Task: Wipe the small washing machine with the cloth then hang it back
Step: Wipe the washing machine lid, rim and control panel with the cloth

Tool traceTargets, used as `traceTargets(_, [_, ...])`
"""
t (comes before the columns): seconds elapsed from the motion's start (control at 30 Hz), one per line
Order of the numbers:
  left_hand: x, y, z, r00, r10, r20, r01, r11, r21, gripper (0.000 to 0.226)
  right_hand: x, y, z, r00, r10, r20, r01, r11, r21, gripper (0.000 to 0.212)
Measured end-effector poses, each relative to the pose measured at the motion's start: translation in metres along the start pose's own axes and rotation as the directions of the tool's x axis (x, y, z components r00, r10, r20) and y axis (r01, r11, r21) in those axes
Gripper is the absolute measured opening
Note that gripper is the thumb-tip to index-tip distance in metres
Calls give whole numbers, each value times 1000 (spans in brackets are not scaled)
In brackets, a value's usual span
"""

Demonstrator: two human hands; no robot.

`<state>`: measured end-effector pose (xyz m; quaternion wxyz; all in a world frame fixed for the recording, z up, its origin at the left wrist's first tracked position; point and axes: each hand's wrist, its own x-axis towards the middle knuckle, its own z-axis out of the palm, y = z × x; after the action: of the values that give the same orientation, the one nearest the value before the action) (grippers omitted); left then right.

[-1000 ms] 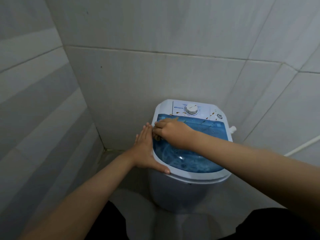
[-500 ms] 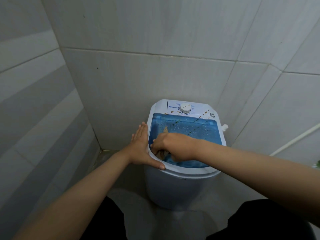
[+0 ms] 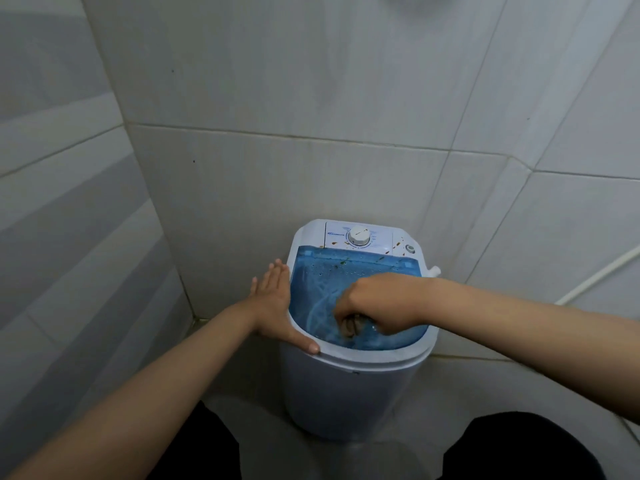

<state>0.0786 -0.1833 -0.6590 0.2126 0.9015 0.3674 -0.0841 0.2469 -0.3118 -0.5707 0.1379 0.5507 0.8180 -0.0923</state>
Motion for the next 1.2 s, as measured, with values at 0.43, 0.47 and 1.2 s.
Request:
traceTargets(0.43, [15,1,-4,991,125,39,-127,990,58,162,112,99,-30,820,358,-448,-371,927,61,37])
traceTargets(0.47, [16,0,-4,991,130,33,-132,989,60,162,121,103,-29,828,362,-429,-388,921,29,37])
traceTargets(1.2, [12,2,-6,991,128,40,-130,991,45,162,91,73,-24,946,312,-87,-307,950,60,42])
